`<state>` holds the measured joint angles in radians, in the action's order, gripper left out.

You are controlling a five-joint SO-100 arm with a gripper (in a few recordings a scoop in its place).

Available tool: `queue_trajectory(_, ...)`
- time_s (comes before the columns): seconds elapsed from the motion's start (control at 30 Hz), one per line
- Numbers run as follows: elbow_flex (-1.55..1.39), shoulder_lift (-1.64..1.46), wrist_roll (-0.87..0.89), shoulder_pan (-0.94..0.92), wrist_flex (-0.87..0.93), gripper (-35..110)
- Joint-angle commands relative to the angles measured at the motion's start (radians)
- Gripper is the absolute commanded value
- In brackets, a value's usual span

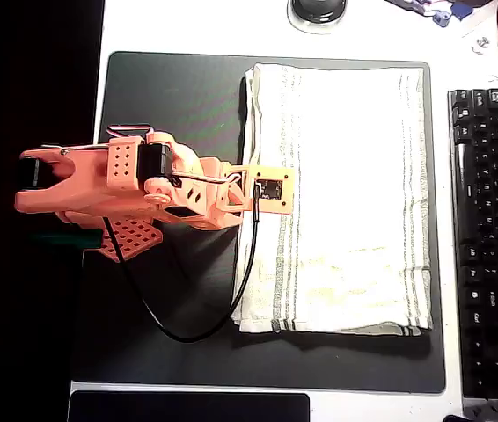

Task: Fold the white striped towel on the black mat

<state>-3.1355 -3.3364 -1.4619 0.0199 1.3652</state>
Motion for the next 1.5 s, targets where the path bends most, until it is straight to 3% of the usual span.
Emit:
queue_trajectory(0.0, -0.023, -0.023, -0.02, 0.014, 0.014, 9)
queue_trajectory(1.47, -0.023, -0.023, -0.021, -0.026, 0.014, 9)
